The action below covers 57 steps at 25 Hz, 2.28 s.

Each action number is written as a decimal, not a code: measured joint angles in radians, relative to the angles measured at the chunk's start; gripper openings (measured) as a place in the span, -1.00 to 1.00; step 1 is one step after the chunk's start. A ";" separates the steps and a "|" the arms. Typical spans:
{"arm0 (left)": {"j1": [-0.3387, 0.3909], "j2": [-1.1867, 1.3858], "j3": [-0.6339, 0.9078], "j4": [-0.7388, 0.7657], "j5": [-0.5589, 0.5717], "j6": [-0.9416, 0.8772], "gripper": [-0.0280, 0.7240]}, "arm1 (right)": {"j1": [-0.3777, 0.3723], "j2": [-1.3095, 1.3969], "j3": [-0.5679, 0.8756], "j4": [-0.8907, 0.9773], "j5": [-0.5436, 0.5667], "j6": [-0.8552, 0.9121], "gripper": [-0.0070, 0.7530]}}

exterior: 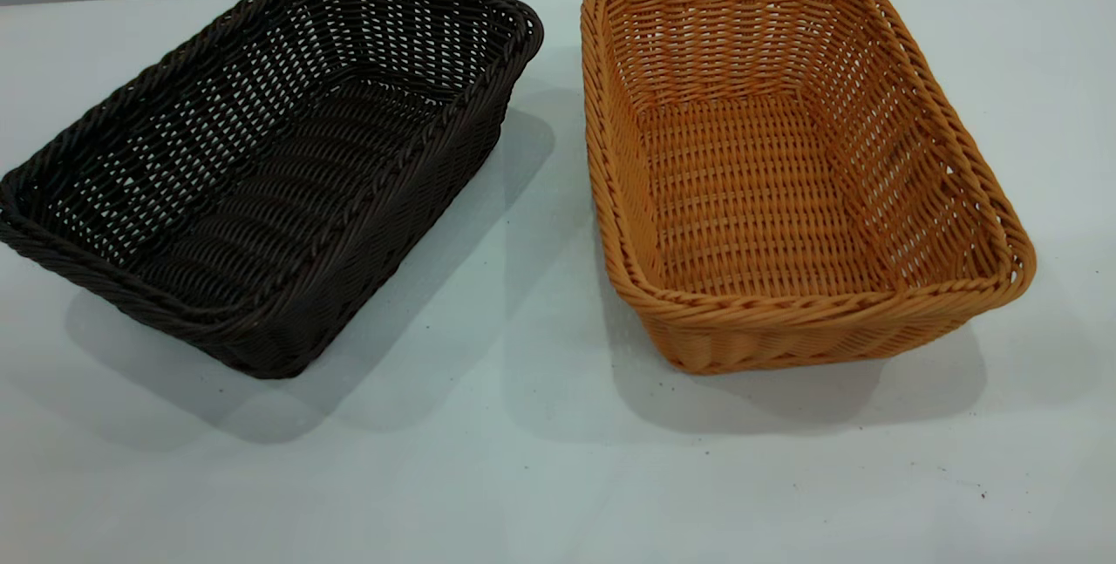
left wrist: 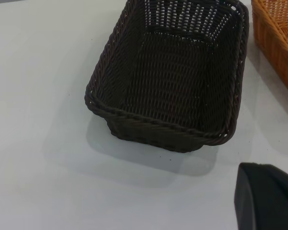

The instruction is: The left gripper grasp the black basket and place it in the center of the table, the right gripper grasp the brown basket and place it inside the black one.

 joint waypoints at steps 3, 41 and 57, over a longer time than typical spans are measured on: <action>0.000 0.000 0.000 0.000 0.000 0.000 -0.93 | 0.000 0.000 0.000 0.000 0.000 0.000 -0.97; 0.000 0.000 0.000 -0.001 0.000 0.000 -0.93 | 0.000 0.000 0.000 -0.003 -0.001 0.000 -0.97; 0.000 0.023 -0.044 -0.005 -0.102 -0.077 -0.93 | 0.000 0.002 -0.001 0.075 -0.024 0.000 -0.97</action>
